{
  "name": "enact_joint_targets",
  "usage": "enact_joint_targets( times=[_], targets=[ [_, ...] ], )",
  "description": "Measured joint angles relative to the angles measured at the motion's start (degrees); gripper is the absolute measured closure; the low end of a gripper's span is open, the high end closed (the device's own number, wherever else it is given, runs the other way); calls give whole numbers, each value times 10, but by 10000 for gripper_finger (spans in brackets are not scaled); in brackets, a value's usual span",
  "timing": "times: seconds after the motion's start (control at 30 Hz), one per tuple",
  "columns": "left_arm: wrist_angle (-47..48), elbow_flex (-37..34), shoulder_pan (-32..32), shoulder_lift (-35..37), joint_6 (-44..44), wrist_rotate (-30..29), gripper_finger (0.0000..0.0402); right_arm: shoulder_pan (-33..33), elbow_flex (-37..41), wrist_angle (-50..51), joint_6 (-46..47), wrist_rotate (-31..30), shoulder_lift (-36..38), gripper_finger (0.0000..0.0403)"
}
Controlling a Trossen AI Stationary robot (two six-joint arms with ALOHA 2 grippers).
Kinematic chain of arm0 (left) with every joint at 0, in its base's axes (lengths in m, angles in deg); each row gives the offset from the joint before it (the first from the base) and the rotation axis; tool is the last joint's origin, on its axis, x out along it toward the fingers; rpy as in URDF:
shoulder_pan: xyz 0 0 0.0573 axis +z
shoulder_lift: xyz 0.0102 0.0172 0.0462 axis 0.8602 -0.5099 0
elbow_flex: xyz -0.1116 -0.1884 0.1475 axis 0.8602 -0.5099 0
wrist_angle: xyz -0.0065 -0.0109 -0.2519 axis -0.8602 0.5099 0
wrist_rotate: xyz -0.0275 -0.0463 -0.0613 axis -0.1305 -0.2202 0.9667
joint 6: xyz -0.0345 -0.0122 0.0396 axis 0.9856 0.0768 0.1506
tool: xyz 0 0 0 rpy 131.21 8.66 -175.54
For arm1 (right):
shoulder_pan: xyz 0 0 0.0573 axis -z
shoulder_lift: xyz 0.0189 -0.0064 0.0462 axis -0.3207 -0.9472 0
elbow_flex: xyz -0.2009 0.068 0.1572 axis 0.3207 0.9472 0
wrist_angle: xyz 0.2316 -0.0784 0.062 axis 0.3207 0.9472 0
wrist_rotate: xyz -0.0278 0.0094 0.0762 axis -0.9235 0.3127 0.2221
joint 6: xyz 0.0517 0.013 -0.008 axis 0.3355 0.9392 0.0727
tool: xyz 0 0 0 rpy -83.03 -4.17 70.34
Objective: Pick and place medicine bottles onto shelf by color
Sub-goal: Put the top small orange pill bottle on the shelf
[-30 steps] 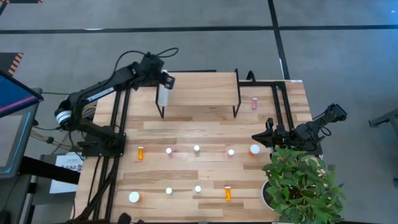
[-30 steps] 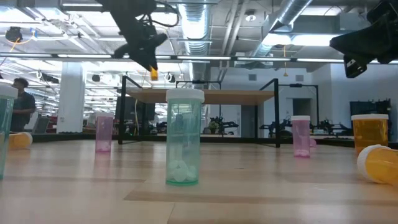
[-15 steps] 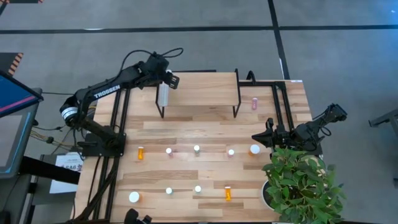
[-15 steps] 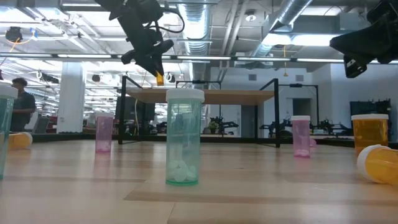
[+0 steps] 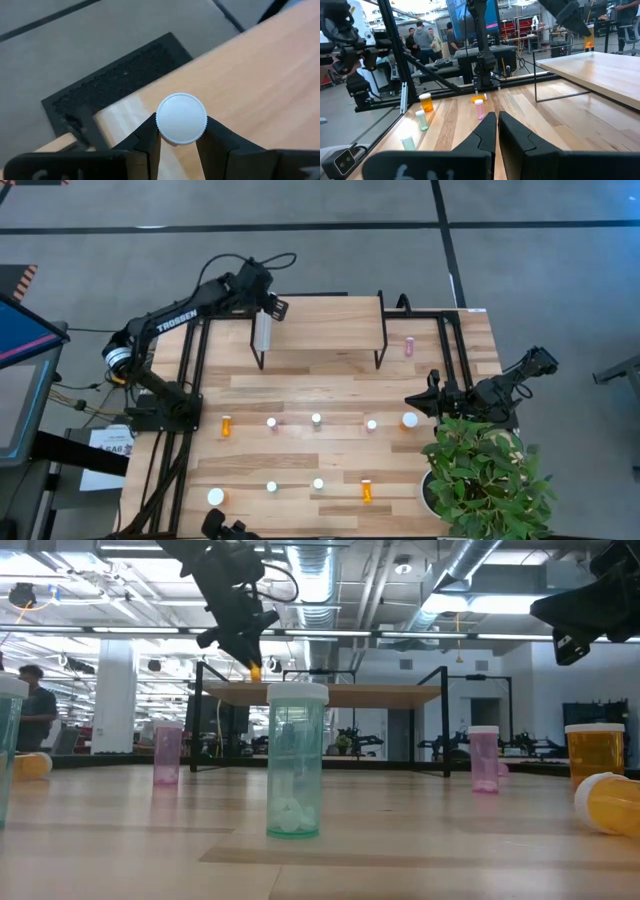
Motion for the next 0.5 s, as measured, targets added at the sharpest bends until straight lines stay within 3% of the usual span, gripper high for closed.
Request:
enact_joint_targets(
  times=[0.1, 0.5],
  targets=[
    [27, 31, -11, -25, -8, -12, 314, 0, 0, 0, 0, 0, 0, 359],
    [32, 27, -23, -47, -11, -52, 314, 0, 0, 0, 0, 0, 0, 359]
  ],
)
